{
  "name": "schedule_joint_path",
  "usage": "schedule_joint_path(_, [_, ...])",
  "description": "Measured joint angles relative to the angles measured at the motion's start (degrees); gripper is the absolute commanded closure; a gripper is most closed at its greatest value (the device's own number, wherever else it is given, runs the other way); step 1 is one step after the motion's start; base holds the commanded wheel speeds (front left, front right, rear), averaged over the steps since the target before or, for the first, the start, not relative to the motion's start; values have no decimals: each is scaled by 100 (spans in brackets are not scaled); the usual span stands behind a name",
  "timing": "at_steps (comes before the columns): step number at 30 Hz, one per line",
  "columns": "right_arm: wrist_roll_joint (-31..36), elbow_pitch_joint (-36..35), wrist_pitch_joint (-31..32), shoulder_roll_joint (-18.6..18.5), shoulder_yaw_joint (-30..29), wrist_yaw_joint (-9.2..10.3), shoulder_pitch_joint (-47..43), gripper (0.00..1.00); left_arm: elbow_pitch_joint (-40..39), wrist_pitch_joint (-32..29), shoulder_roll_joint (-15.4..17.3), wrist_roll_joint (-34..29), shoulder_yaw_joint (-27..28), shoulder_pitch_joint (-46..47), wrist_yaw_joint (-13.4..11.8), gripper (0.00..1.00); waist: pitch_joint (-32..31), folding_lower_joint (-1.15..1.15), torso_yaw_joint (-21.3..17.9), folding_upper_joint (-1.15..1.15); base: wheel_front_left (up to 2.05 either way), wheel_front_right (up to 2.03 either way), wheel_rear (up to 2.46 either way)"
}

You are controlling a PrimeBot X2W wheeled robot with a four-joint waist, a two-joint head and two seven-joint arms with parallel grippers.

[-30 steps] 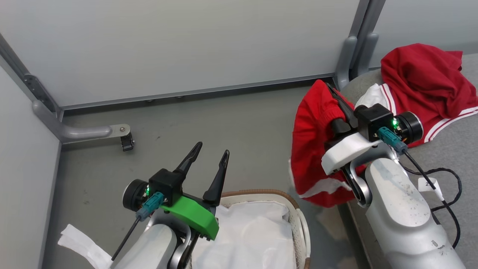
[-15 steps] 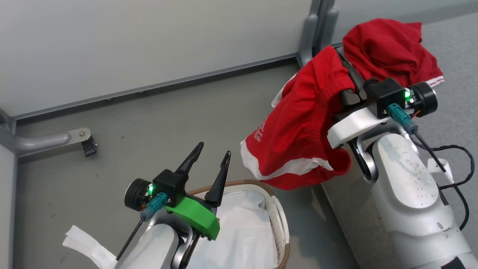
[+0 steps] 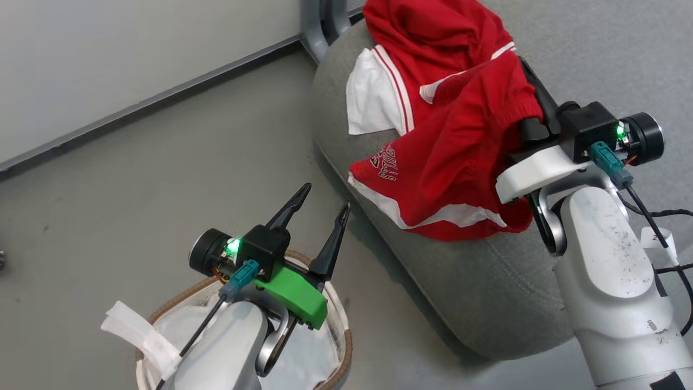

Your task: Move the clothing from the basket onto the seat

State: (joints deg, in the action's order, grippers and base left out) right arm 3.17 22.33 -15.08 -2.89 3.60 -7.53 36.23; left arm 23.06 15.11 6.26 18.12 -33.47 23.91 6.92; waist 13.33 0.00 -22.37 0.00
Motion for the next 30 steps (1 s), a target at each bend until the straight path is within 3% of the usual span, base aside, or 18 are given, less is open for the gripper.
schedule_joint_path(5, [149, 88, 0, 2, -65, 0, -41, 100, -7, 1, -44, -37, -76, 55, 19, 0, 287, 0, -243, 0, 0, 0, 0])
schedule_joint_path(12, [552, 278, 0, -174, -24, -1, 620, 100, -34, 0, -83, -66, -41, 58, 21, 0, 477, 0, -36, 0, 0, 0, 0])
schedule_joint_path(20, [647, 879, 0, -1092, -297, -1, 2343, 100, -224, 0, -142, -210, -97, 197, 23, 0, 749, 0, 466, 0, 0, 0, 0])
schedule_joint_path(25, [808, 1152, 344, -1904, -545, -1, 3433, 100, -398, 0, -169, -369, -179, 300, 37, 0, 1019, 0, 814, 0, 0, 0, 0])
schedule_joint_path(30, [1037, 1463, 654, -2659, -1180, -1, 4372, 100, -466, 0, -203, -516, -310, 445, 37, 0, 1353, 0, 1206, 0, 0, 0, 0])
